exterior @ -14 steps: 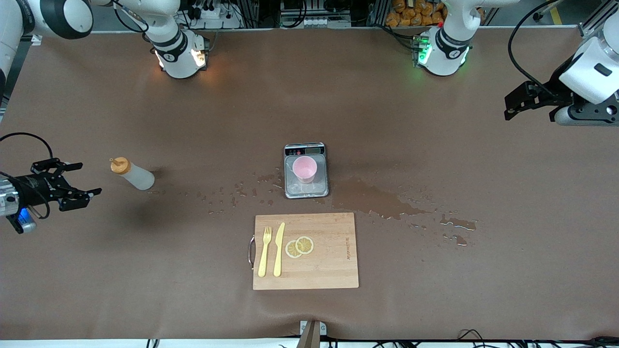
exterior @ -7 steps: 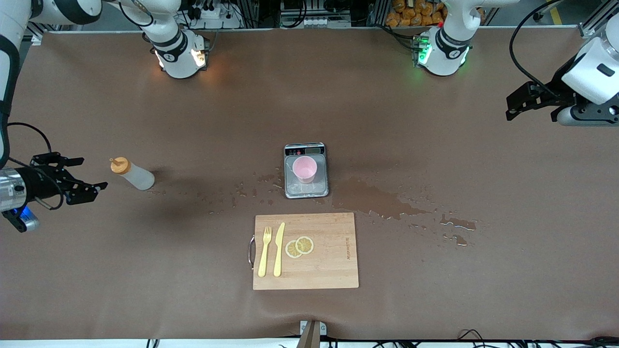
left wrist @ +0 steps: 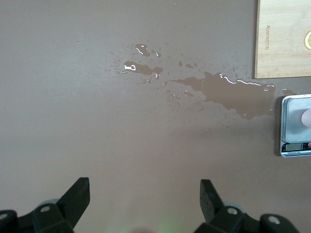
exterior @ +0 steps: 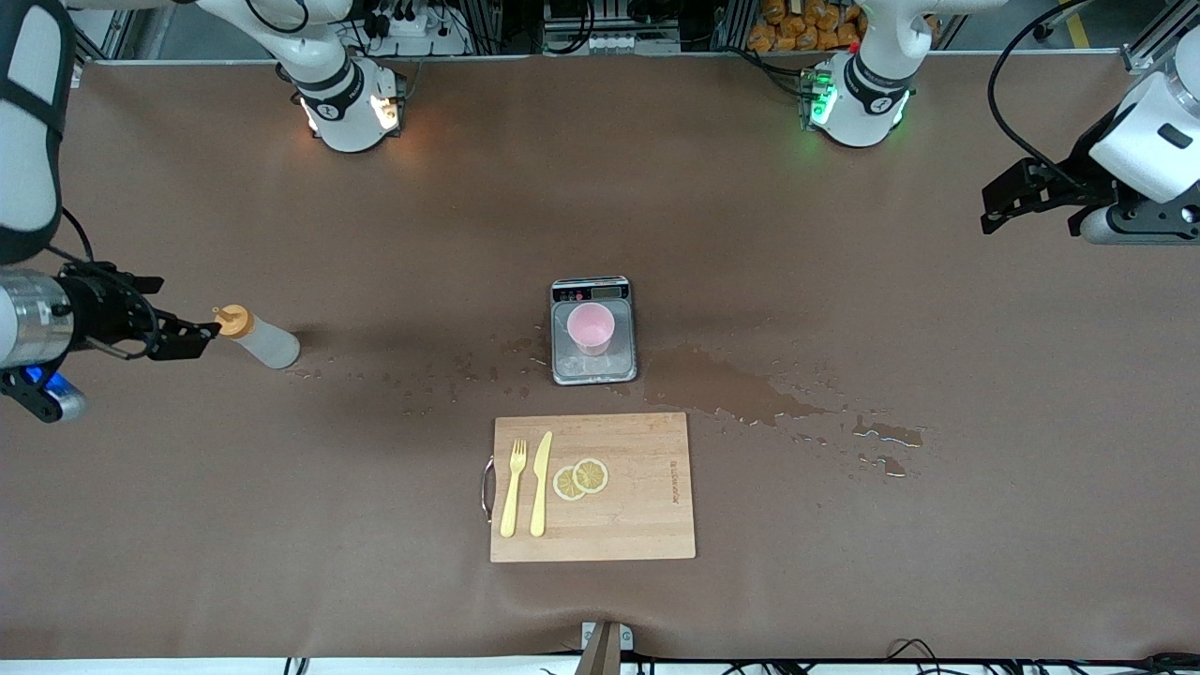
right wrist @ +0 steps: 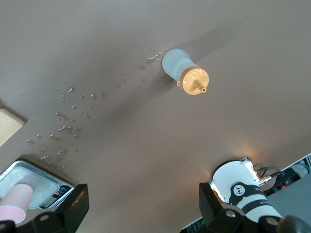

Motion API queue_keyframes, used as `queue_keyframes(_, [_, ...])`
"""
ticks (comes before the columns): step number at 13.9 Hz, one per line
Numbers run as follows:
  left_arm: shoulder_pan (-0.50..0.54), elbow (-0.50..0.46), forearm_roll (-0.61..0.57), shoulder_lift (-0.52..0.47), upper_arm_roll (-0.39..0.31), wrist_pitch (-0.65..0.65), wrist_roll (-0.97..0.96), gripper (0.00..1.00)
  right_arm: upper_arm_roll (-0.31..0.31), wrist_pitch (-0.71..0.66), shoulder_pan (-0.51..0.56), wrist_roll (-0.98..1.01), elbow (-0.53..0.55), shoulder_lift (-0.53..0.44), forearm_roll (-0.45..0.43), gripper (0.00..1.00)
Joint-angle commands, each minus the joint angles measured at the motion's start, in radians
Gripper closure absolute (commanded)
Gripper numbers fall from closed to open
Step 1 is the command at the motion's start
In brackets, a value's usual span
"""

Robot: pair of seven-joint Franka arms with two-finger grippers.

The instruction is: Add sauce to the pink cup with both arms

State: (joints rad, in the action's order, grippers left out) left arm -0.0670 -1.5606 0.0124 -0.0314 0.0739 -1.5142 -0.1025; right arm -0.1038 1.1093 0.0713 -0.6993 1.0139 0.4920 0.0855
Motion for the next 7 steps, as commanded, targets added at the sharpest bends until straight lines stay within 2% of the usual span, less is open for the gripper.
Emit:
queue_keyframes(1, [0.003, 0.001, -0.014, -0.008, 0.003, 0.008, -0.003, 0.00, 0.013, 0.021, -0.007, 0.136, 0.034, -0.090, -0.020, 0.00])
queue_keyframes(3, [0.003, 0.001, -0.014, -0.010, 0.003, 0.008, -0.003, 0.00, 0.016, 0.029, -0.008, 0.233, 0.049, -0.125, -0.030, 0.00])
queue_keyframes(7, [0.006, 0.001, -0.015, -0.010, 0.003, 0.008, 0.000, 0.00, 0.015, 0.220, -0.010, 0.260, 0.326, -0.340, -0.033, 0.00])
